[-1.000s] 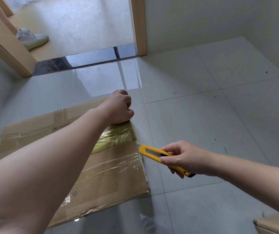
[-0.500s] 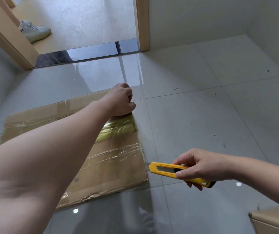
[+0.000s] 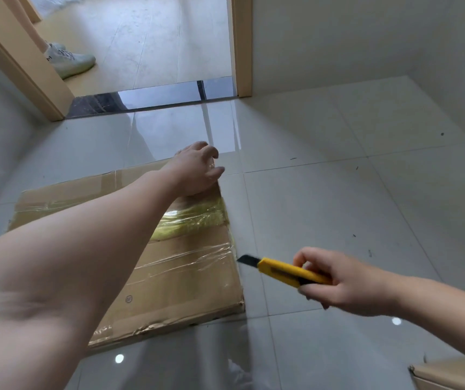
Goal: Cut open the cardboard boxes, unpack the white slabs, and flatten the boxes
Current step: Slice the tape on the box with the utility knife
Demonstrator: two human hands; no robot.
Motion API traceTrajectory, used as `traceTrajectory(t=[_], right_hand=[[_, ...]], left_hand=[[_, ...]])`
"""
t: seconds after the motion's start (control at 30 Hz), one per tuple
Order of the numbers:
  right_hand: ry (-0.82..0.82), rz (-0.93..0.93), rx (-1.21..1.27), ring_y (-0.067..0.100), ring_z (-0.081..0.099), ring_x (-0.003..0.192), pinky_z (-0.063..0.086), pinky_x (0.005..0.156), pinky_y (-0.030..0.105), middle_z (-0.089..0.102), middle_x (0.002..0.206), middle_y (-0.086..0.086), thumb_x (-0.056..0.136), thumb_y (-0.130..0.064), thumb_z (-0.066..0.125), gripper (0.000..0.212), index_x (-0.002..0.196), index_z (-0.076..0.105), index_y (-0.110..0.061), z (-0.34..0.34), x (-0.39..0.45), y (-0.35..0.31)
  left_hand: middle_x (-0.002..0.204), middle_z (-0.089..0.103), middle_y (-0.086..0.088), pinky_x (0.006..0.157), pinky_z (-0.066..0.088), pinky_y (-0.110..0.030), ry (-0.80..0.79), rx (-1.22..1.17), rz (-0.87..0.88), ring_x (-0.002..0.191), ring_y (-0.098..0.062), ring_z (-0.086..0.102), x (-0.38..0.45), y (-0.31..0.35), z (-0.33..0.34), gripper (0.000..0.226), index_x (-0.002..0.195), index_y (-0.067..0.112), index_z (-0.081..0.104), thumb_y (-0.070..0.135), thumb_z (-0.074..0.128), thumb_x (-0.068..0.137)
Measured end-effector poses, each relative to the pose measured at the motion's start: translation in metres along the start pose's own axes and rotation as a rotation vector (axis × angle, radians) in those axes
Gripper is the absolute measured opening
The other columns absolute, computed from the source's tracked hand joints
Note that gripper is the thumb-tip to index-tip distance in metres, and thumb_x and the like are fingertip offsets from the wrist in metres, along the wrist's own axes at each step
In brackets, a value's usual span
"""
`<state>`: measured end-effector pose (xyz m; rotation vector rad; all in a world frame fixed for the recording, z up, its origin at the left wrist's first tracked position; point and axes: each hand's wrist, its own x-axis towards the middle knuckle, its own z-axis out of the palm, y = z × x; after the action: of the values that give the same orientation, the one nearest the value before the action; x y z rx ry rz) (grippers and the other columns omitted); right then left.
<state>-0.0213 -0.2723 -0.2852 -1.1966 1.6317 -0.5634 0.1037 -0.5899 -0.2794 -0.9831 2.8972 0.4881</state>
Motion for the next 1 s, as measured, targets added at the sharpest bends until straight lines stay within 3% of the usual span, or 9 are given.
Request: traceTrajectory(t=[0.07,0.17,0.3,0.43,0.6,0.7,0.83,0.9,1.0], right_hand=[[0.041,-0.113,-0.355,0.007,0.05,0.063,0.039,0.057,0.019,0.058,0.077,-0.008,0.085,-0.04,0.066,0.021,0.096,0.049,-0.033,0.013,0.007,-0.013],[0.0,-0.233,-0.673,0.007,0.043,0.073,0.031,0.06,0.024,0.05,0.088,-0.014,0.083,-0.057,0.061,0.036,0.105,0.047,-0.032,0.029,0.019,-0.033],[-0.013,-0.35,-0.865,0.017,0.048,0.08,0.029,0.062,0.028,0.052,0.105,-0.006,0.083,-0.063,0.055,0.048,0.112,0.045,-0.025,0.046,0.034,-0.05],[0.006,-0.358,-0.916,0.027,0.056,0.086,0.034,0.063,0.031,0.053,0.104,-0.001,0.087,-0.056,0.054,0.04,0.107,0.042,-0.023,0.061,0.046,-0.062],[0.098,-0.269,-0.844,0.025,0.059,0.089,0.032,0.063,0.03,0.06,0.102,-0.006,0.085,-0.05,0.057,0.029,0.098,0.042,-0.029,0.047,0.061,-0.06],[0.319,-0.113,-0.829,0.028,0.061,0.092,0.033,0.063,0.03,0.064,0.099,-0.002,0.087,-0.05,0.057,0.027,0.098,0.045,-0.028,0.014,0.084,-0.057],[0.643,0.093,-0.555,0.026,0.053,0.065,0.033,0.054,0.033,0.052,0.066,-0.001,0.093,-0.044,0.053,0.03,0.081,0.041,-0.019,-0.023,0.105,-0.063],[0.631,0.089,-0.294,0.019,0.049,0.056,0.034,0.052,0.033,0.05,0.059,-0.001,0.092,-0.04,0.056,0.029,0.074,0.044,-0.02,-0.007,0.107,-0.07],[0.454,0.058,0.012,0.011,0.041,0.054,0.033,0.053,0.027,0.044,0.063,-0.004,0.09,-0.041,0.06,0.035,0.069,0.044,-0.018,0.046,0.11,-0.091]], left_hand=[[0.143,0.037,-0.003,0.105,0.034,-0.042,0.011,-0.033,-0.085,0.126,-0.027,0.041,-0.005,-0.009,-0.005,0.049,0.135,0.021,0.041,0.047,0.043,0.094],[0.146,0.035,-0.006,0.107,0.032,-0.042,-0.007,0.005,-0.154,0.13,-0.028,0.038,-0.015,-0.026,-0.013,0.053,0.142,0.017,0.034,0.046,0.039,0.097],[0.149,0.034,-0.011,0.109,0.028,-0.042,-0.043,0.098,-0.239,0.135,-0.031,0.033,-0.035,-0.05,-0.022,0.062,0.147,0.015,0.025,0.051,0.032,0.097],[0.152,0.03,-0.01,0.112,0.025,-0.045,-0.082,0.141,-0.301,0.138,-0.03,0.029,-0.051,-0.068,-0.022,0.066,0.149,0.014,0.021,0.054,0.026,0.097],[0.143,0.039,-0.011,0.109,0.025,-0.047,-0.083,0.147,-0.339,0.133,-0.032,0.034,-0.055,-0.085,-0.023,0.056,0.142,0.018,0.033,0.051,0.025,0.098],[0.128,0.044,-0.01,0.104,0.027,-0.051,-0.055,0.136,-0.354,0.126,-0.031,0.038,-0.056,-0.096,-0.022,0.043,0.124,0.02,0.044,0.049,0.027,0.098],[0.151,0.025,-0.013,0.114,0.014,-0.053,-0.026,0.175,-0.412,0.14,-0.03,0.02,-0.056,-0.122,-0.02,0.055,0.143,0.023,0.029,0.052,0.025,0.097],[0.158,0.01,-0.014,0.117,0.006,-0.05,-0.011,0.187,-0.47,0.145,-0.03,0.008,-0.057,-0.137,-0.021,0.065,0.15,0.025,0.016,0.058,0.025,0.095],[0.158,0.009,-0.014,0.116,0.006,-0.051,0.065,0.212,-0.561,0.145,-0.03,0.007,-0.058,-0.162,-0.025,0.076,0.151,0.026,0.014,0.068,0.024,0.089]])
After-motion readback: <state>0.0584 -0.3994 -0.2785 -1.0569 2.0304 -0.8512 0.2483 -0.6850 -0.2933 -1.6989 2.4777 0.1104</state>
